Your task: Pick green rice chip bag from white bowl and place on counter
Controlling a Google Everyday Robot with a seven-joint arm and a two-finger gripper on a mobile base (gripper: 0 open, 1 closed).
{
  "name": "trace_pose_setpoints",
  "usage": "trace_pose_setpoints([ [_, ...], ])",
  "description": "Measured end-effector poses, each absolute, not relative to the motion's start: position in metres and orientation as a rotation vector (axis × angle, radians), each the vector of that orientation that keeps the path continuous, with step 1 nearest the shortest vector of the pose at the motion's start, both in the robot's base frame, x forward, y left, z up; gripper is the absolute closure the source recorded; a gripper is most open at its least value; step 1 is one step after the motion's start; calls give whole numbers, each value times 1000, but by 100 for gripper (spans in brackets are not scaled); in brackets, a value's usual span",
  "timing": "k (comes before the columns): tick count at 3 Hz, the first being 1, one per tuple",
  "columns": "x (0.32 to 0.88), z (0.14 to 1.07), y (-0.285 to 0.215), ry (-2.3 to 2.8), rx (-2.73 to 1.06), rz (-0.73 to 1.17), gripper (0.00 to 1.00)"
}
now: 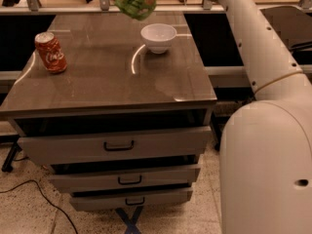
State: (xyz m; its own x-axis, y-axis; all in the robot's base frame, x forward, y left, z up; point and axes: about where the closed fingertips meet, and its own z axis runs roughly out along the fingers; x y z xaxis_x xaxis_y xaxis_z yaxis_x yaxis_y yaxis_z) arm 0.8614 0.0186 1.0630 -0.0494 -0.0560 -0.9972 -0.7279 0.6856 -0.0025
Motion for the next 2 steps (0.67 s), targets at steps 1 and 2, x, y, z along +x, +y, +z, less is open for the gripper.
trace_pose_setpoints([
  [1, 842, 1068, 64, 1503, -725, 758, 100],
  [2, 824, 1064, 99, 1481, -787, 846, 100],
])
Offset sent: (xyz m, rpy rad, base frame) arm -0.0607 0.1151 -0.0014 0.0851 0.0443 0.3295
